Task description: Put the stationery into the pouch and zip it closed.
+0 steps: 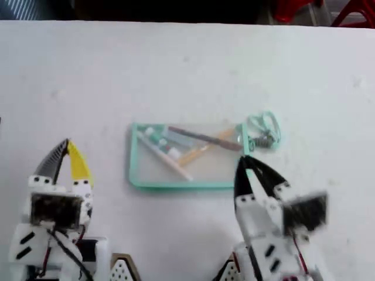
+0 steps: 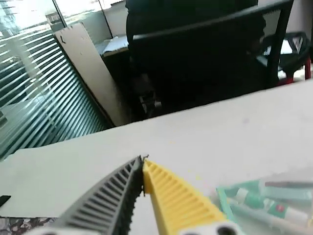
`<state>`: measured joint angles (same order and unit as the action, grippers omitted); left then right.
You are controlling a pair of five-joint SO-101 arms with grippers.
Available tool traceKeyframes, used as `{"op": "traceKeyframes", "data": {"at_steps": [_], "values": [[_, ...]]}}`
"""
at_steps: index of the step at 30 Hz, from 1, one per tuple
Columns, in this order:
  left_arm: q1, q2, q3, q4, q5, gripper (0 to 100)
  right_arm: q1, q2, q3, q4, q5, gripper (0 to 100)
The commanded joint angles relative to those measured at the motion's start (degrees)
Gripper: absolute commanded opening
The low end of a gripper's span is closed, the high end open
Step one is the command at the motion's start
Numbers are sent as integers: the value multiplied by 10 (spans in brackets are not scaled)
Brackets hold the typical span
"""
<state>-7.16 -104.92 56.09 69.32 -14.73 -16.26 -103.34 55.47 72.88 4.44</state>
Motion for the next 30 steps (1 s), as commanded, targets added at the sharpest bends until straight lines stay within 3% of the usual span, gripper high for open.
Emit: {"op": "traceKeyframes", "data": {"at_steps": [1,11,18,24,30], "values": [[2,0,49,-18,-24,28,-7,0,91,-65,0,18],[2,0,182,-16,-22,28,-6,0,196,-91,0,18],[3,0,215,-19,55,28,-6,0,242,-91,0,18],[43,0,277,-21,62,28,-5,0,243,-87,0,18],[54,0,364,-91,61,28,78,0,252,-51,0,18]]}}
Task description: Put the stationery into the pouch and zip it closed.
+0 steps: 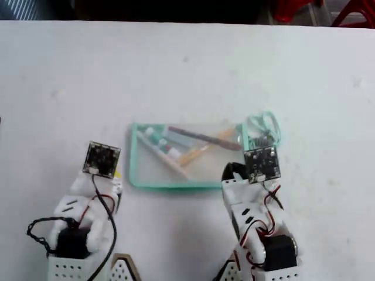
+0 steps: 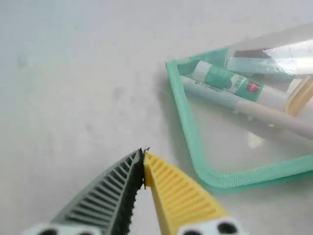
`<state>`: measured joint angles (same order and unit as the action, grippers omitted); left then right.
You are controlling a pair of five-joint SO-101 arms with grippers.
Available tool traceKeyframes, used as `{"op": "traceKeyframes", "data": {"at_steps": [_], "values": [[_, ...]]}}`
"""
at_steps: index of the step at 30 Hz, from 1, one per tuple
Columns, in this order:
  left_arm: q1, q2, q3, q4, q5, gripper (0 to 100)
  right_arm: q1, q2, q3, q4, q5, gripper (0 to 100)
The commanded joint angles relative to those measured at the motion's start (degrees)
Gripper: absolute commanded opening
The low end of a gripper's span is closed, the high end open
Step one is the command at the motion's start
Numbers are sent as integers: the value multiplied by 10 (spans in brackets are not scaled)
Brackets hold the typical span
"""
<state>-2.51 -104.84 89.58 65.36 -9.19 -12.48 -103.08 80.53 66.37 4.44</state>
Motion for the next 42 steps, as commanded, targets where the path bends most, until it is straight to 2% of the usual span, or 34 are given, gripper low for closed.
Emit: {"op": "traceKeyframes", "data": {"at_steps": [1,6,12,21,24,25,31,42], "values": [[3,0,35,-55,4,28,53,-3,9,18,0,18],[-14,0,42,-53,2,28,68,-3,72,14,-2,18],[-15,0,74,-50,1,28,22,-3,102,15,-4,18],[-15,0,74,42,1,28,13,-3,163,3,-1,18],[-13,0,74,84,3,25,7,-3,163,38,-1,18],[-15,0,74,86,4,24,7,-3,163,67,0,18],[-12,0,74,84,5,24,34,-2,163,62,1,17],[-13,0,74,84,5,24,34,-2,163,62,0,17]]}}
